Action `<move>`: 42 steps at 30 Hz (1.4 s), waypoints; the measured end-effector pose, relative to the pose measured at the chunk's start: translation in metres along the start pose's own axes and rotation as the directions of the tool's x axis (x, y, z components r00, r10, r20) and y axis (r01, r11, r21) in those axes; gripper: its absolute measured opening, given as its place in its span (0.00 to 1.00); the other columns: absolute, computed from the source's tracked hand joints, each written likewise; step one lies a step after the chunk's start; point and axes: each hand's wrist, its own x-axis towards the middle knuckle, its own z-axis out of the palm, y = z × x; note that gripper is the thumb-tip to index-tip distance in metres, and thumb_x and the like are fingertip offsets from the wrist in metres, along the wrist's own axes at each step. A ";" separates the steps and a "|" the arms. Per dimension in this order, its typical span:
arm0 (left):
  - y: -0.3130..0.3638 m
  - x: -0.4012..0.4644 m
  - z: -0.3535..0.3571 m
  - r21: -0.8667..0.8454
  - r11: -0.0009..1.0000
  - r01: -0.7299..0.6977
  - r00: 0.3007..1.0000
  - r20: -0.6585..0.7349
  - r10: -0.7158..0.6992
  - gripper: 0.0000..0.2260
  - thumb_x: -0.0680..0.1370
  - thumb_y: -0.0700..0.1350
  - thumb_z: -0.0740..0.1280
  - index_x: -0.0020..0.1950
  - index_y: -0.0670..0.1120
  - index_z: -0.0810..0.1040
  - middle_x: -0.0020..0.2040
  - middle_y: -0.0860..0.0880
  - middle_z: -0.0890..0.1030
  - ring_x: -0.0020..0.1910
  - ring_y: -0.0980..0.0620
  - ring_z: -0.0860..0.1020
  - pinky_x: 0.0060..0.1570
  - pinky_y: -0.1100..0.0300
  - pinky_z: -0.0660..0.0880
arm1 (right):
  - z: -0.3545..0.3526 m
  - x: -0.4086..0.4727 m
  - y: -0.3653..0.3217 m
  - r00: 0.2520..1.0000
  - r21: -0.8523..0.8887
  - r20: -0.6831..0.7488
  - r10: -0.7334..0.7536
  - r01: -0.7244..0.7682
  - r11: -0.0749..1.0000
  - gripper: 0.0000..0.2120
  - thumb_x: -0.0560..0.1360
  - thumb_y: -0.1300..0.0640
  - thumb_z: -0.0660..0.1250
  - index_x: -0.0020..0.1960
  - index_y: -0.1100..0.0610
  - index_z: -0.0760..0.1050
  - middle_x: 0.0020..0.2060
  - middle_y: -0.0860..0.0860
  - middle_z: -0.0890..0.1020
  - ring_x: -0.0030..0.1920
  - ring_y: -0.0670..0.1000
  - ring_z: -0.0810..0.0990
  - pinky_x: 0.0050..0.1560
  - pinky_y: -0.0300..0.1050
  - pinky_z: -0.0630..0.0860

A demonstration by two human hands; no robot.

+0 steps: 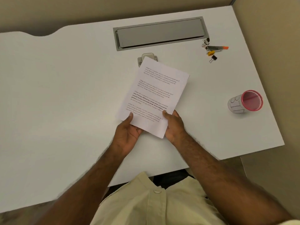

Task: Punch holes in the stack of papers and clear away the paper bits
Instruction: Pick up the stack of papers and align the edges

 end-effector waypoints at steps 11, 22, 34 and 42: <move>-0.033 0.021 0.026 0.119 0.979 -0.167 0.955 -0.226 0.191 0.23 0.83 0.33 0.66 0.78 0.45 0.73 0.70 0.42 0.83 0.64 0.43 0.84 0.56 0.47 0.84 | -0.009 0.009 0.005 0.998 -0.031 0.056 0.040 -0.038 0.999 0.18 0.84 0.66 0.64 0.72 0.56 0.76 0.66 0.56 0.85 0.65 0.60 0.84 0.65 0.61 0.81; -0.034 0.034 0.017 0.205 0.974 -0.092 0.905 -0.390 0.167 0.22 0.81 0.31 0.68 0.75 0.43 0.76 0.68 0.44 0.84 0.67 0.41 0.83 0.65 0.43 0.81 | -0.051 0.039 -0.043 0.983 -0.183 0.123 0.137 -0.113 0.977 0.18 0.80 0.65 0.70 0.69 0.57 0.78 0.63 0.59 0.86 0.56 0.57 0.88 0.50 0.57 0.87; -0.012 0.039 0.007 0.398 0.916 0.045 0.917 -0.381 0.120 0.20 0.80 0.33 0.69 0.72 0.43 0.79 0.62 0.46 0.87 0.57 0.46 0.88 0.49 0.51 0.85 | -0.081 0.084 -0.138 0.998 -0.456 0.055 -0.031 0.052 0.888 0.07 0.82 0.54 0.71 0.59 0.51 0.82 0.56 0.56 0.85 0.54 0.59 0.87 0.49 0.61 0.87; -0.013 0.042 0.008 0.417 0.906 0.080 0.916 -0.388 0.098 0.19 0.81 0.38 0.71 0.72 0.46 0.80 0.62 0.47 0.88 0.60 0.46 0.87 0.53 0.50 0.85 | -0.077 0.093 -0.145 0.988 -0.689 0.113 -0.104 0.153 0.709 0.08 0.82 0.54 0.70 0.50 0.47 0.87 0.50 0.42 0.88 0.45 0.44 0.86 0.37 0.48 0.86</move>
